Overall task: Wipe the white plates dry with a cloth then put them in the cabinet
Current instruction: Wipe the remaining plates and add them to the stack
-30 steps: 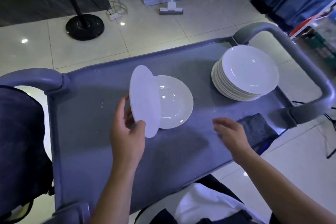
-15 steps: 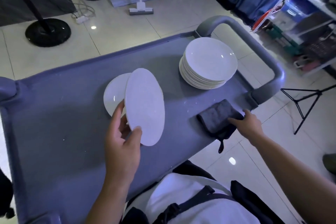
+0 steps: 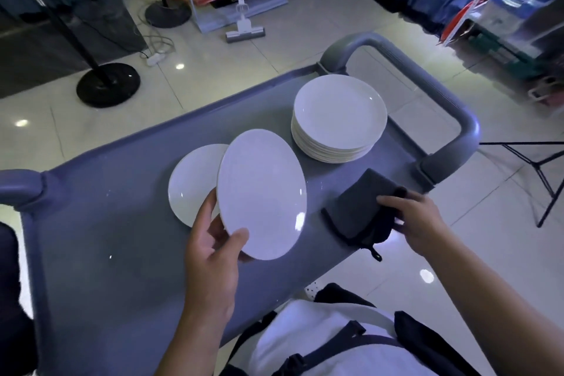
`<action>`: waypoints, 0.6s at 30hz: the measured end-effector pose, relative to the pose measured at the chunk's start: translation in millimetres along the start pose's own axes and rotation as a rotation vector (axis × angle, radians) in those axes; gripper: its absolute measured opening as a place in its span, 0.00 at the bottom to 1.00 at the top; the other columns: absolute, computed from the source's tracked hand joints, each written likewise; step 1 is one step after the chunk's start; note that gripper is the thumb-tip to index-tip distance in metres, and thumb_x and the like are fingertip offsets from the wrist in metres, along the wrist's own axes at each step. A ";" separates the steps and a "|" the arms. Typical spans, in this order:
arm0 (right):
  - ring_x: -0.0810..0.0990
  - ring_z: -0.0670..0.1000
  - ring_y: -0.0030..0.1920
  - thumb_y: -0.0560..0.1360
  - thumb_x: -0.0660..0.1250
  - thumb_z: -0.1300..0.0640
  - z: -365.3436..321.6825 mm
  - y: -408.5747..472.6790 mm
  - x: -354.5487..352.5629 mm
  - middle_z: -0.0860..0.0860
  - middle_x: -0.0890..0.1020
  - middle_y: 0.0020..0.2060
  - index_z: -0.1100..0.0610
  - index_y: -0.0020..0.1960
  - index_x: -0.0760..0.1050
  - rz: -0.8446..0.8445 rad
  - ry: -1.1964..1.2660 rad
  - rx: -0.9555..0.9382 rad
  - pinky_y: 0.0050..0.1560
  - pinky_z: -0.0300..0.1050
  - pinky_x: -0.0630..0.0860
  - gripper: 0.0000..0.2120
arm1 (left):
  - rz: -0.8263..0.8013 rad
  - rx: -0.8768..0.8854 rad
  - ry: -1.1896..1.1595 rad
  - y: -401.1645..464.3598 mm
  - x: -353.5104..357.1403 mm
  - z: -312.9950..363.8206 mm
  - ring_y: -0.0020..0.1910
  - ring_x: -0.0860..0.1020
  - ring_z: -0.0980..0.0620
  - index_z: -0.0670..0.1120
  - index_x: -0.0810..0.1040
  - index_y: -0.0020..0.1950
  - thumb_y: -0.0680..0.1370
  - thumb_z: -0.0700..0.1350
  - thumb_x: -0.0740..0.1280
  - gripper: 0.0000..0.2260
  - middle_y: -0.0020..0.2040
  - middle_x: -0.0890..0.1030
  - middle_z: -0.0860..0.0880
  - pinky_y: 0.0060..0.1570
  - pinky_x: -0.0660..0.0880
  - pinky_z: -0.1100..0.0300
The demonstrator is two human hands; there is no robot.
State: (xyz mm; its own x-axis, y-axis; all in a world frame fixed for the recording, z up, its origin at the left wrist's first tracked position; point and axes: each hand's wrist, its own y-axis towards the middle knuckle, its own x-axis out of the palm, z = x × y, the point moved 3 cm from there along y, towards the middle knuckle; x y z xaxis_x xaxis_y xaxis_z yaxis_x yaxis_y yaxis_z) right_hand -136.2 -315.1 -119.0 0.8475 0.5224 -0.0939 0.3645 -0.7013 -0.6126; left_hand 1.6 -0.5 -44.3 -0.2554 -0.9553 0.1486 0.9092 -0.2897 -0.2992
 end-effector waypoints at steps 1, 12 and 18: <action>0.82 0.60 0.51 0.71 0.75 0.68 -2.2 -7.8 1.5 0.60 0.84 0.53 0.64 0.56 0.80 -0.045 0.073 0.023 0.51 0.54 0.81 0.13 | 0.003 -0.034 -0.038 0.5 0.6 -1.2 0.57 0.82 0.50 0.59 0.76 0.68 0.78 0.25 0.62 0.32 0.57 0.85 0.52 0.42 0.82 0.51; 0.85 0.49 0.47 0.75 0.74 0.58 -93.7 -52.3 59.0 0.46 0.87 0.43 0.49 0.47 0.85 -0.310 -0.243 -0.479 0.52 0.60 0.82 0.04 | 0.003 0.004 -0.057 -4.5 1.1 19.1 0.56 0.82 0.53 0.57 0.77 0.68 0.69 0.34 0.66 0.31 0.60 0.83 0.51 0.40 0.82 0.53; 0.82 0.50 0.45 0.78 0.70 0.58 -142.0 -84.9 148.1 0.49 0.86 0.44 0.53 0.53 0.83 -0.634 -0.128 -0.522 0.45 0.58 0.82 0.05 | -0.034 0.104 0.021 -7.5 15.2 44.6 0.54 0.82 0.51 0.61 0.75 0.71 0.72 0.34 0.66 0.32 0.57 0.85 0.52 0.47 0.82 0.47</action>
State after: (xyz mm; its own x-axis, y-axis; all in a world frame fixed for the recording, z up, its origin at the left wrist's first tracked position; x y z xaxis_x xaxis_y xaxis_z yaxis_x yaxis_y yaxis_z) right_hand 13.2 -247.1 30.5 0.3824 0.9232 0.0384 0.9169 -0.3740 -0.1396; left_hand 5.6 -10.2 2.3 -0.2927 -0.9463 0.1369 0.9287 -0.3155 -0.1949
